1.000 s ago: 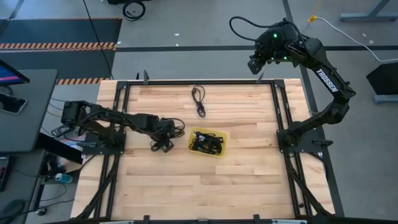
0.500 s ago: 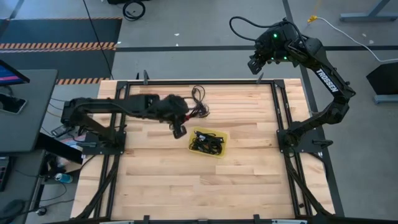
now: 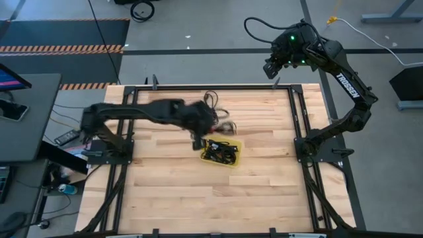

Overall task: Pick and place USB-C Cables
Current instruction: Put the black charger cable into the yellow bin

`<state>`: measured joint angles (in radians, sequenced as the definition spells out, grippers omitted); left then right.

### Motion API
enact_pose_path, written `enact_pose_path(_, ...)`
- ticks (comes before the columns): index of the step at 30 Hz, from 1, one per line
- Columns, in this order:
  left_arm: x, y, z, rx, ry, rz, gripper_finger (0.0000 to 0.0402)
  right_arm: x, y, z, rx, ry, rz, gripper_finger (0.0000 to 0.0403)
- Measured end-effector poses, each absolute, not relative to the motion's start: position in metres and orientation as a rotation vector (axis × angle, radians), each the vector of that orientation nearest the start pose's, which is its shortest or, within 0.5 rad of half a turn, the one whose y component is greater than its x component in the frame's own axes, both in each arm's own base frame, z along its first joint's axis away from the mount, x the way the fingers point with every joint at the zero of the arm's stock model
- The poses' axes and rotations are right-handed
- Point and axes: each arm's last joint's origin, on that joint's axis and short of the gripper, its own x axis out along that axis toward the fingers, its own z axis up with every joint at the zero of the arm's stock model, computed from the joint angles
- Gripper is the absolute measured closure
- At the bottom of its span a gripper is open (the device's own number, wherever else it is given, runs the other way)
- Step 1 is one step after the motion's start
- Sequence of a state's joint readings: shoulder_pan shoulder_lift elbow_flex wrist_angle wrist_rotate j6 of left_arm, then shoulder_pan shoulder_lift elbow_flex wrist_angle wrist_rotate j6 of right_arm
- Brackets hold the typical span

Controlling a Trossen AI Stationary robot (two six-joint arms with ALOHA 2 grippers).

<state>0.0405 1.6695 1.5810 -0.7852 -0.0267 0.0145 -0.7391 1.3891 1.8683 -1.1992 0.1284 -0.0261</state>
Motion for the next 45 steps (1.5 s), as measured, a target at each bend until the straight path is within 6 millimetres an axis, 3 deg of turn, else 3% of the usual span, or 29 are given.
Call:
enact_pose_path(7, 0.397, 0.004, 0.246, 0.045, 1.124, -0.182, 0.0363, 0.171, -0.161, 0.466, 0.201, 0.721, -0.819, 0.0245)
enact_pose_path(12, 0.406, 0.001, 0.213, 0.117, 1.214, -0.257, 0.0363, 0.17, -0.16, 0.465, 0.206, 0.725, -0.82, 0.0245)
enact_pose_path(19, 0.415, 0.003, 0.21, 0.135, 1.148, -0.258, 0.0363, 0.171, -0.16, 0.465, 0.206, 0.723, -0.82, 0.0245)
enact_pose_path(26, 0.428, 0.017, 0.229, 0.139, 1.022, -0.211, 0.0363, 0.171, -0.161, 0.465, 0.207, 0.722, -0.82, 0.0245)
enact_pose_path(32, 0.426, 0.024, 0.23, 0.112, 1.038, -0.216, 0.0363, 0.171, -0.16, 0.465, 0.207, 0.722, -0.82, 0.0245)
enact_pose_path(38, 0.436, 0.023, 0.214, 0.048, 1.029, -0.248, 0.0363, 0.17, -0.161, 0.465, 0.207, 0.723, -0.822, 0.0245)
enact_pose_path(45, 0.434, 0.016, 0.189, 0.013, 1.163, -0.269, 0.0363, 0.17, -0.161, 0.465, 0.207, 0.731, -0.828, 0.0245)
